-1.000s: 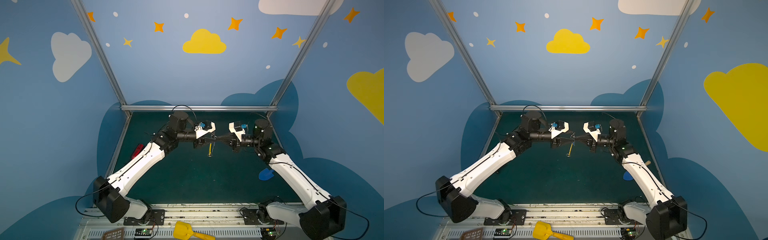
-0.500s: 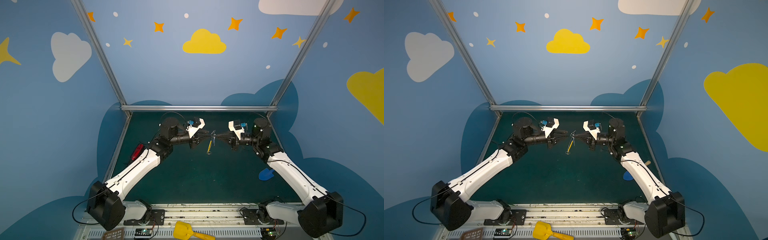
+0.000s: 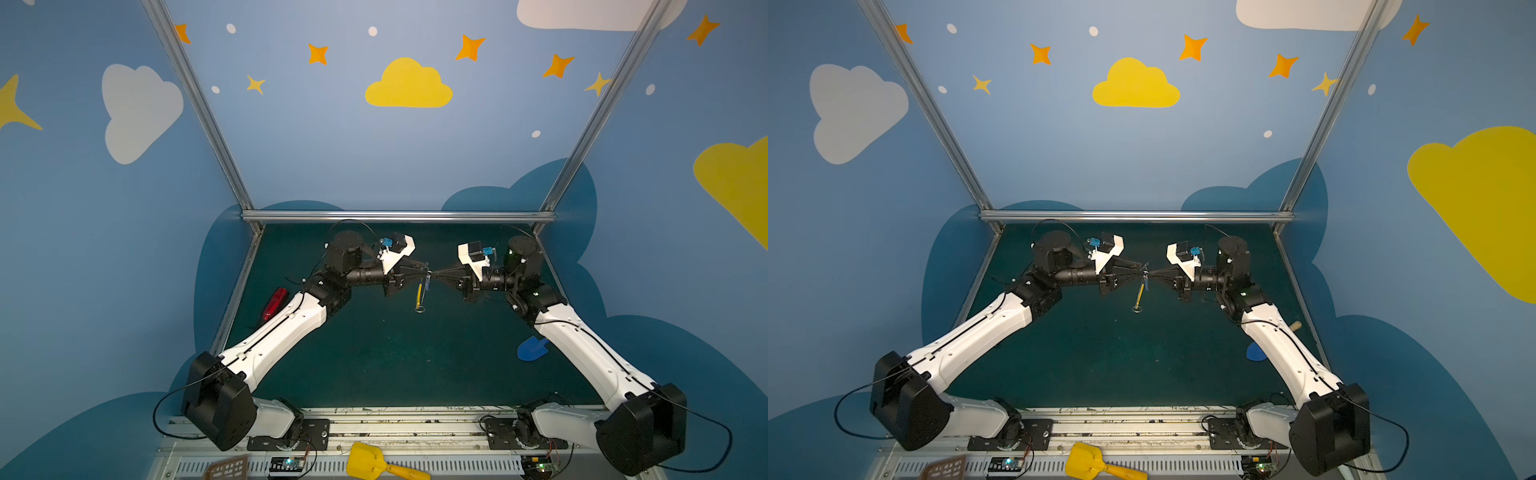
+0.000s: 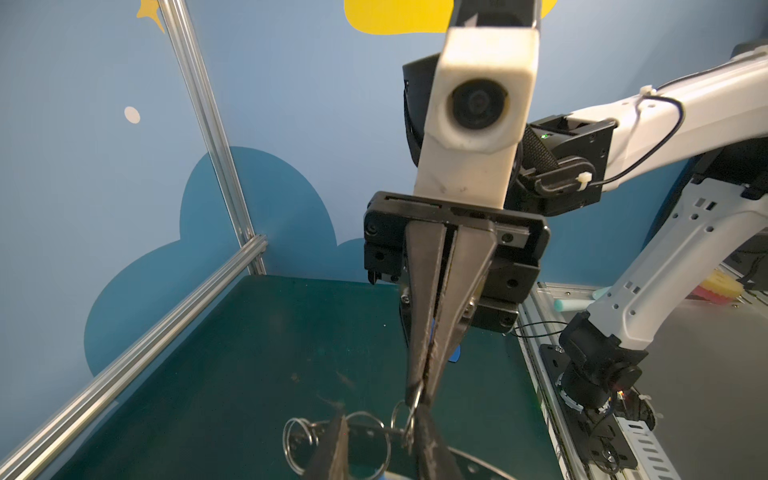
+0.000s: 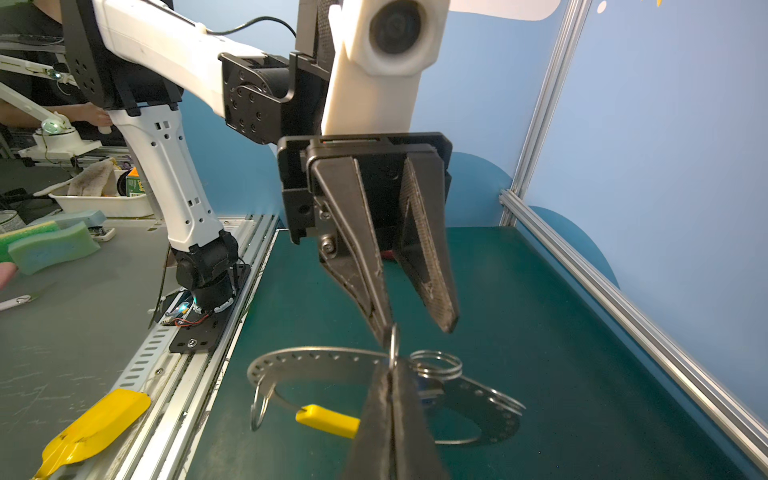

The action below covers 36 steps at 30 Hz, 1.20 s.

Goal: Put the keys on the keyring

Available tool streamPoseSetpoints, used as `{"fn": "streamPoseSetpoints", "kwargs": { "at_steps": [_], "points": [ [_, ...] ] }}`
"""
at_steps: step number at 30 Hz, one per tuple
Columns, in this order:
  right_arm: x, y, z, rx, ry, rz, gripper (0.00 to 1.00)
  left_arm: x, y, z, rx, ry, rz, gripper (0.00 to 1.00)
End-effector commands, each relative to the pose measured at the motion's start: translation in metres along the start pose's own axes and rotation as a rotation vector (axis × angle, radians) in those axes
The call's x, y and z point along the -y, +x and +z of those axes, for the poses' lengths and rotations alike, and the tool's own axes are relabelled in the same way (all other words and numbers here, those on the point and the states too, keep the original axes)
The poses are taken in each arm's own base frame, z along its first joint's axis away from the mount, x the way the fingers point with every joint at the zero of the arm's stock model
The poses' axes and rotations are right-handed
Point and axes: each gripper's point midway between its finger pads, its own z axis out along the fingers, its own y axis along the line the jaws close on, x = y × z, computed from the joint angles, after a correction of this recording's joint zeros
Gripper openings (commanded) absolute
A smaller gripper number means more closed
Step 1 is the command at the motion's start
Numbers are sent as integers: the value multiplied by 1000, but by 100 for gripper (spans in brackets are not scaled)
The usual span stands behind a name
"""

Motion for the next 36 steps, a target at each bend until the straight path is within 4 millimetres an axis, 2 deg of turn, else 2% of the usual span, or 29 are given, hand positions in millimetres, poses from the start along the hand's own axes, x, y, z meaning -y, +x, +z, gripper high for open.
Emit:
{"fn": "streamPoseSetpoints", "kwargs": {
  "at_steps": [1, 5, 11, 16, 28, 30, 36],
  "points": [
    [-7, -21, -3, 35, -25, -68, 0, 7, -8, 3, 2, 42, 31, 26],
    [-7, -21, -3, 37, -25, -73, 0, 10, -7, 6, -15, 64, 41, 19],
    [-5, -23, -5, 33, 9, -90, 0, 7, -6, 2, -34, 33, 48, 24],
    [-4, -22, -5, 30, 10, -83, 0, 3, -8, -8, -29, 6, 50, 20],
    [-6, -24, -4, 34, -4, -84, 0, 14, -3, 3, -57, 94, 50, 21],
    [-6, -23, -4, 32, -5, -80, 0, 16, -3, 4, -60, 102, 53, 19],
    [-6, -22, -2, 31, -6, -79, 0, 17, -6, 5, -67, 117, 62, 4]
  ]
}}
